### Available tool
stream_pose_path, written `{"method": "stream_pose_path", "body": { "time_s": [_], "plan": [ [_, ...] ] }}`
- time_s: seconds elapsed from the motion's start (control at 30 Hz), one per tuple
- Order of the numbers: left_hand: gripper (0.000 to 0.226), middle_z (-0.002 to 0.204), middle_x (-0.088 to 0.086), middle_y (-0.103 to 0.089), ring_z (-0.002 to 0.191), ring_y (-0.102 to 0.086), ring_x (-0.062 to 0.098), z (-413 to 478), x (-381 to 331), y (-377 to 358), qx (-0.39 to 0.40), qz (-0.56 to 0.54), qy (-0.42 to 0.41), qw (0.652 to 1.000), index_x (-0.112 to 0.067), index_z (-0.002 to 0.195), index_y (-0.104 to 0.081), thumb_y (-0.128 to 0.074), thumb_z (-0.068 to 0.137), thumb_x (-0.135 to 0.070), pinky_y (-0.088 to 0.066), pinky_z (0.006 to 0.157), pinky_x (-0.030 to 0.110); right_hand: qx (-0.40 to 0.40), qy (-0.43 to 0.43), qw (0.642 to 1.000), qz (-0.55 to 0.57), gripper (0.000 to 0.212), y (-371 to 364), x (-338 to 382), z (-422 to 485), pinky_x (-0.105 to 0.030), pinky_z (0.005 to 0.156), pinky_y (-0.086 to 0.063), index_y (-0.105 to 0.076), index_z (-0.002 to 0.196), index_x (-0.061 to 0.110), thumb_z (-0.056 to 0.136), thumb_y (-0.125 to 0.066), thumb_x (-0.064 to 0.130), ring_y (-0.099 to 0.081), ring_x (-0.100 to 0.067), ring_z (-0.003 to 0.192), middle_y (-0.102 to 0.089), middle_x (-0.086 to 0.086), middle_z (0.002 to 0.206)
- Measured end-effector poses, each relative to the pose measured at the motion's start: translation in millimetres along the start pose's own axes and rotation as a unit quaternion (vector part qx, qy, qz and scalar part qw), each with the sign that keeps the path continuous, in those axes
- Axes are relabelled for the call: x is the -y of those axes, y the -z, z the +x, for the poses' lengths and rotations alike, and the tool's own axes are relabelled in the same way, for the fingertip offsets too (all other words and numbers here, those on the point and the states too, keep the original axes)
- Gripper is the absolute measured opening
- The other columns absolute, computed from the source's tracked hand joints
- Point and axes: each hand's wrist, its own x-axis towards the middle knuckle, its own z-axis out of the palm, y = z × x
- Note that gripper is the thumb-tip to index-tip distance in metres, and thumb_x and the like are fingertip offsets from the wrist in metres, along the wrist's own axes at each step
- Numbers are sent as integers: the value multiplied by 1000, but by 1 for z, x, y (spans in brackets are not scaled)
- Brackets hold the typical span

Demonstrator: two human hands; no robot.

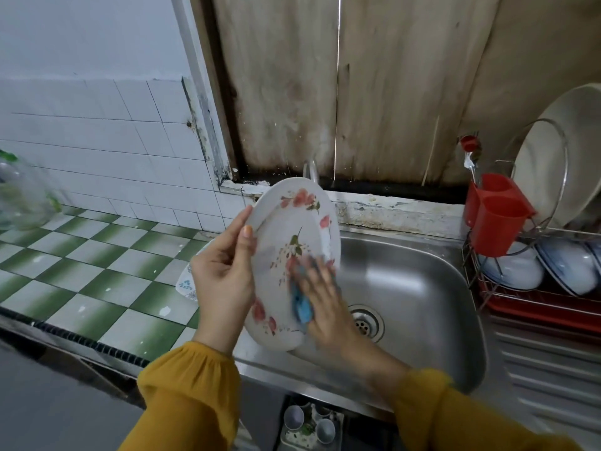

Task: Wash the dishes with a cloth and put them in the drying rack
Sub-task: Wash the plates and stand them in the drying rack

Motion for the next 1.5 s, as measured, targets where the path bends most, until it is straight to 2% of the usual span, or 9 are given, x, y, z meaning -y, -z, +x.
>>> {"method": "stream_pose_path", "body": {
  "time_s": [0.1,0.27,0.57,0.83,0.97,1.17,1.27,1.43,1.5],
  "plan": [
    [31,113,26,-66,78,-63,-11,-6,0,-3,6,-1,8,1000,-34,112,-59,-53,96,-8,-49,71,5,-37,-191,981,16,62,13,-34,22,-58,115,-11,-1,154,36,99,-29,40,18,-22,149,13,12,162],
    [29,110,-6,-66,86,-67,-5,-19,8,-17,47,-18,19,999,-31,112,-63,-54,94,-10,-53,75,13,-174,-231,956,55,61,44,-15,99,-57,119,1,-6,153,24,98,-31,36,13,-28,149,5,-4,163],
    [30,87,-1,-68,80,-64,-9,-2,20,-5,-19,33,5,999,-35,112,-61,-53,98,-10,-50,76,8,-1,78,996,32,62,5,36,11,-60,118,-12,0,156,24,103,-23,47,-2,-35,150,2,3,164],
    [31,86,3,-66,80,-65,-9,-12,12,-12,55,4,0,998,-32,115,-58,-52,95,-10,-50,71,6,-204,-263,942,32,62,48,-41,85,-60,118,-1,-11,155,17,98,-28,34,10,-28,150,0,-6,163],
    [25,111,12,-72,107,-67,16,-22,17,-25,95,9,-1,995,-33,110,-65,-54,88,-25,-55,90,27,-270,-180,943,74,59,59,11,110,-57,119,3,-15,154,9,100,-26,32,3,-35,150,-5,-11,163],
    [24,99,-1,-71,93,-66,-7,-7,18,-26,70,-5,11,997,-33,110,-63,-55,93,-18,-52,78,10,-29,87,994,-53,65,17,11,-5,-61,116,-14,-1,156,22,103,-22,52,1,-32,150,3,3,164],
    [25,98,2,-70,90,-66,-8,-6,13,-28,89,-12,9,996,-34,110,-63,-56,87,-26,-53,73,10,-35,-54,993,-101,66,21,-38,-29,-65,110,-29,6,156,29,102,-23,55,8,-27,150,9,8,164],
    [28,96,-7,-69,87,-65,-11,-17,8,-44,132,-13,-17,991,-34,112,-60,-54,87,-22,-51,72,7,-184,-277,943,-4,63,68,-52,37,-32,120,8,-5,155,20,99,-25,42,15,-28,149,10,3,162],
    [27,104,-13,-70,95,-65,-9,-21,10,-51,153,-12,-19,988,-34,110,-62,-54,87,-24,-53,78,12,-269,-280,921,20,62,85,-37,65,-39,121,8,-11,154,13,99,-27,36,11,-31,150,5,-2,162]
  ]
}}
